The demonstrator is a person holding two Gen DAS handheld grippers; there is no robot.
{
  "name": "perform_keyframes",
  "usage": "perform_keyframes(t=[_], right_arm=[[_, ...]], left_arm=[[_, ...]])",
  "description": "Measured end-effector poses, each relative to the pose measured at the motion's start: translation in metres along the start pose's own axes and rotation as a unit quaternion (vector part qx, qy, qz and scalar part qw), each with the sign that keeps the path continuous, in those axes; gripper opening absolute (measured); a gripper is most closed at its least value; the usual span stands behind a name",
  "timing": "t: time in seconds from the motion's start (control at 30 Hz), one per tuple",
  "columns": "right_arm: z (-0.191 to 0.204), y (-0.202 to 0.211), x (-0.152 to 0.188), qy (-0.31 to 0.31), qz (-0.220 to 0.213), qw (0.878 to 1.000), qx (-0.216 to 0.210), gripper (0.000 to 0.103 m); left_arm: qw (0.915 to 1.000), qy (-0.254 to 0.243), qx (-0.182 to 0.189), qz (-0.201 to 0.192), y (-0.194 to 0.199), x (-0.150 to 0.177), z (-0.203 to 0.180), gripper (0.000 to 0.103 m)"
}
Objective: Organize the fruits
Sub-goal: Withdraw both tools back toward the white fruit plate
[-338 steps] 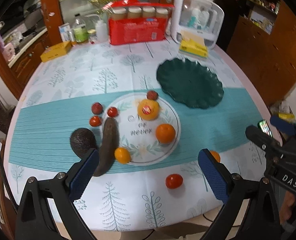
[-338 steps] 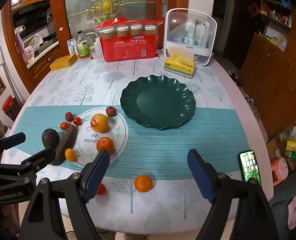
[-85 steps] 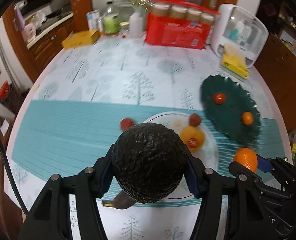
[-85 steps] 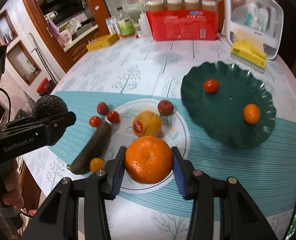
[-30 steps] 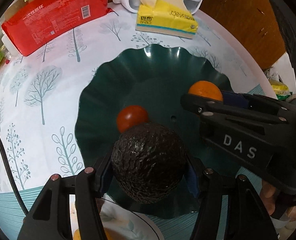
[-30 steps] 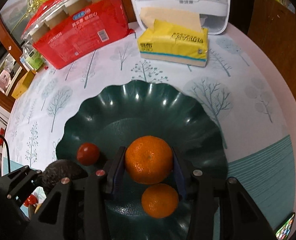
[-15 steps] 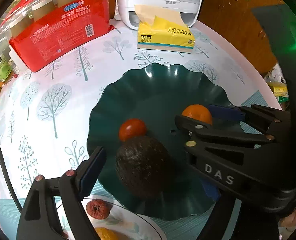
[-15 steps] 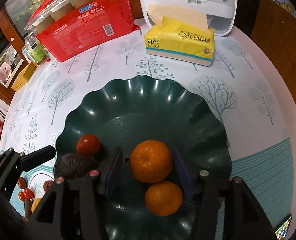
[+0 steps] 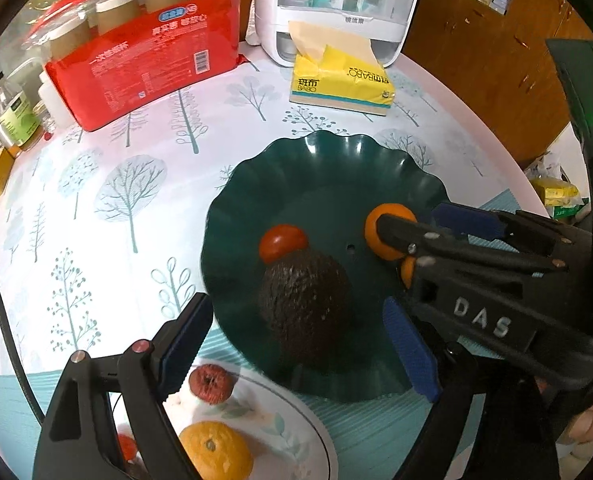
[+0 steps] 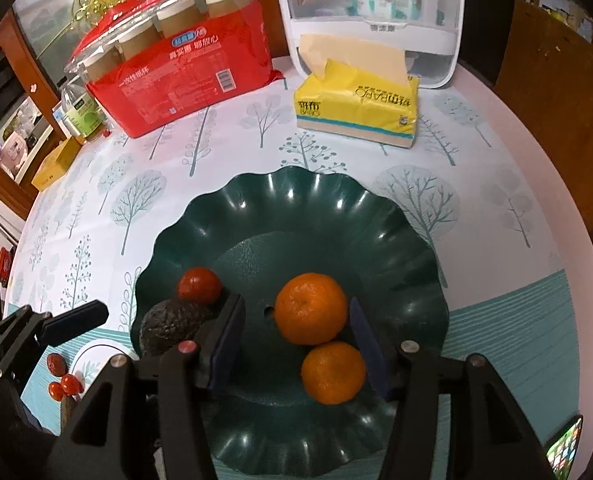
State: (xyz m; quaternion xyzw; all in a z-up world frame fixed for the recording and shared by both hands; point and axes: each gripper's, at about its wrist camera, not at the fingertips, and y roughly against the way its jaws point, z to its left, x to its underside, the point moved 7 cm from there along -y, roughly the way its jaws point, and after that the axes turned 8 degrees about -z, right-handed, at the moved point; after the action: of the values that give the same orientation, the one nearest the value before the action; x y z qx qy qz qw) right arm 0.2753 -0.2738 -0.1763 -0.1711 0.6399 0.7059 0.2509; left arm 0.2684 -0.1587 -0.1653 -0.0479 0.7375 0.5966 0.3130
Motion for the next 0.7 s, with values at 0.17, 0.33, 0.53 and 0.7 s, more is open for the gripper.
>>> perform_keyframes(t=[0.17,0.33,0.53,0.7], right_arm=[[0.001,0.018,-0.002,-0.005,-0.016,1.000,0.001,0.055],[0.005,0.042,-0.004,-0.006,-0.044,0.999,-0.001,0.055],[0.013,0.077,-0.004,-0.015,-0.085,0.996,-0.020,0.055],[0.018,0.109,-0.002,-0.026,-0.113,0.992,-0.039,0.055]], left_arm=[[0.9999,0.005,-0.004,-0.012,0.019,0.006,0.004,0.086],[0.9985,-0.002,-0.016,-0.053,0.052,0.008,0.010,0.086],[0.9964,0.004,-0.031,-0.079,0.094,0.014,0.017,0.086],[0.9950,0.030,-0.048,-0.082,0.124,0.027,0.028,0.086]])
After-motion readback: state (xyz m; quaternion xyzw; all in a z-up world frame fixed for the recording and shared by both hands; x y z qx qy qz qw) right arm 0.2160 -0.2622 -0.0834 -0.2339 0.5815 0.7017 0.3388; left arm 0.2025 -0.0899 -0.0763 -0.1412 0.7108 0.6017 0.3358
